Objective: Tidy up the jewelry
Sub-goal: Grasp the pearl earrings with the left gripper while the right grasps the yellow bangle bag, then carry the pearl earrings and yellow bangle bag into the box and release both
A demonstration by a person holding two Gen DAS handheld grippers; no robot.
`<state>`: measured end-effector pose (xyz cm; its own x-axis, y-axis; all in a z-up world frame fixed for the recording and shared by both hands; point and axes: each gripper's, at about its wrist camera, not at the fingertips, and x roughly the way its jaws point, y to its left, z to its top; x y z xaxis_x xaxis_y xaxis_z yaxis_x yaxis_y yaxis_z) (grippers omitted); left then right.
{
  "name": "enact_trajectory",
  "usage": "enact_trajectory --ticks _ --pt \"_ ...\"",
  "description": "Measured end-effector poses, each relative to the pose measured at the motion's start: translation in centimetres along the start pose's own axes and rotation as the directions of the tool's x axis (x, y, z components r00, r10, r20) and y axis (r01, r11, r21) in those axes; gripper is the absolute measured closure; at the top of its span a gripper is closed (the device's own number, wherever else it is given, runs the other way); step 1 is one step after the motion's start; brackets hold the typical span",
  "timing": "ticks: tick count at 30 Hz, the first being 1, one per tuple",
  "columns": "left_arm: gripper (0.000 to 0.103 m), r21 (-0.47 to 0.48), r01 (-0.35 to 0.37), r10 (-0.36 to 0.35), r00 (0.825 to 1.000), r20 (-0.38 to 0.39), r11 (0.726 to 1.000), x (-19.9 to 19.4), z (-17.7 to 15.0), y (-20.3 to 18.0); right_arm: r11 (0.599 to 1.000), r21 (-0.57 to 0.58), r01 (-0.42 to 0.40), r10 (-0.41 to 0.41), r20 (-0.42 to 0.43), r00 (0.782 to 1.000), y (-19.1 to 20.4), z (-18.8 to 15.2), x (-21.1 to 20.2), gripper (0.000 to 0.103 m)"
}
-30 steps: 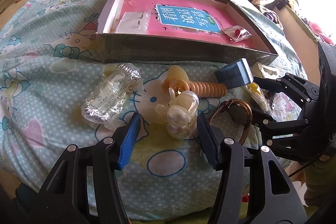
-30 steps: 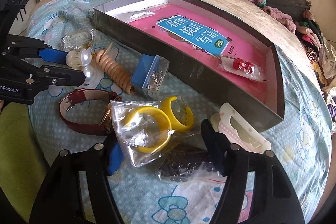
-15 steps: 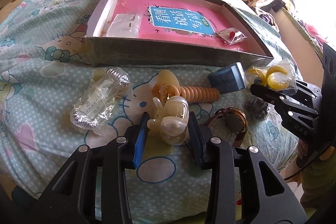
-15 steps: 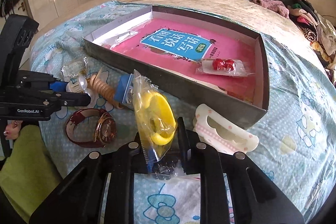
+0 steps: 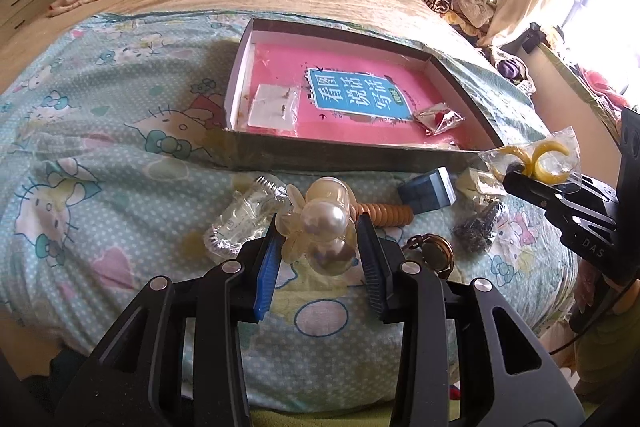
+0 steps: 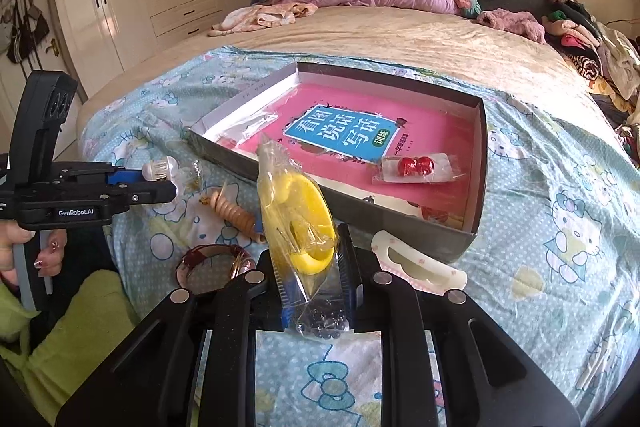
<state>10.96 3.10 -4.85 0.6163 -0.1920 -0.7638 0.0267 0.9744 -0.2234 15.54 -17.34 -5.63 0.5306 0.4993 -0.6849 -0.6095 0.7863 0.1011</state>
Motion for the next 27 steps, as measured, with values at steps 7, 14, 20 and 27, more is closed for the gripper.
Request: enact_trajectory --ticks 7,14,20,27 --pt "0.074 -0.005 -0.014 0.014 0.999 0.030 1.000 -0.9 0.5 0.3 1.000 0.011 0.010 -0.010 0.043 0.999 -0.2 0.9 -1.4 0.085" --pt "0.074 0.002 -0.015 0.015 0.999 0.051 1.000 -1.3 1.3 0.1 0.998 0.047 0.029 -0.032 0.081 0.996 -1.3 1.7 -2.2 0.085" --pt "0.074 0.003 -0.013 0.013 0.998 0.065 1.000 -1.3 2.4 0.0 0.997 0.065 0.045 -0.051 0.102 0.994 -2.2 2.2 -2.5 0.085" --pt "0.074 0.019 -0.016 0.014 0.997 0.081 1.000 -1.1 3.8 -0.5 0.996 0.074 0.052 -0.060 0.113 0.992 -2.8 2.6 -2.4 0.085"
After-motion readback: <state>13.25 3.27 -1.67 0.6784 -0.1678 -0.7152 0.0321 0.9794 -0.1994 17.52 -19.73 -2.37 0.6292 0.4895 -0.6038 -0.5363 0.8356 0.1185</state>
